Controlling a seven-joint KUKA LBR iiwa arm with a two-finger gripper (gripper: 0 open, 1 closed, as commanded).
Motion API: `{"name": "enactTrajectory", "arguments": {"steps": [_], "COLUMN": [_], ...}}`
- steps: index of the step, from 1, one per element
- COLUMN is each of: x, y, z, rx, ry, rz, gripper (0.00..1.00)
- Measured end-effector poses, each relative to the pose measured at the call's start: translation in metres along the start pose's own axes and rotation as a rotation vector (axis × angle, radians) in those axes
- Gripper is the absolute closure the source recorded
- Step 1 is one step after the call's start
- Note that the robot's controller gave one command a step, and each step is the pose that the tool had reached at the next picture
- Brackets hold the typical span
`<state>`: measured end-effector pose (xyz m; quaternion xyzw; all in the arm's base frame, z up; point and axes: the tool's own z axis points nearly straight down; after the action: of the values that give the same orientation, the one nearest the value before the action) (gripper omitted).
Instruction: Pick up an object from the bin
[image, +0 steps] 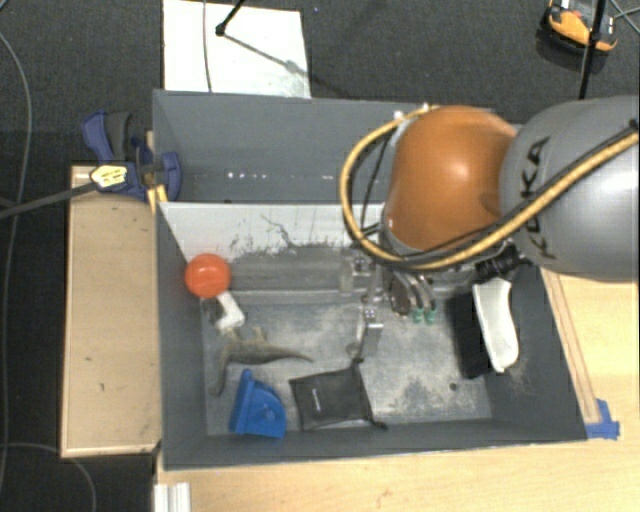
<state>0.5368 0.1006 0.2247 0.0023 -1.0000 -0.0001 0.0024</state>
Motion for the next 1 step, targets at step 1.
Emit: {"name": "enactTrajectory", "arguments": {"steps": [1], "x": [-0.0011], "y": [-0.0006], "z": [-0.0046], "rx": [-0.001], "ry": [-0.008], "rz": [0.003], "gripper": [0.00]}}
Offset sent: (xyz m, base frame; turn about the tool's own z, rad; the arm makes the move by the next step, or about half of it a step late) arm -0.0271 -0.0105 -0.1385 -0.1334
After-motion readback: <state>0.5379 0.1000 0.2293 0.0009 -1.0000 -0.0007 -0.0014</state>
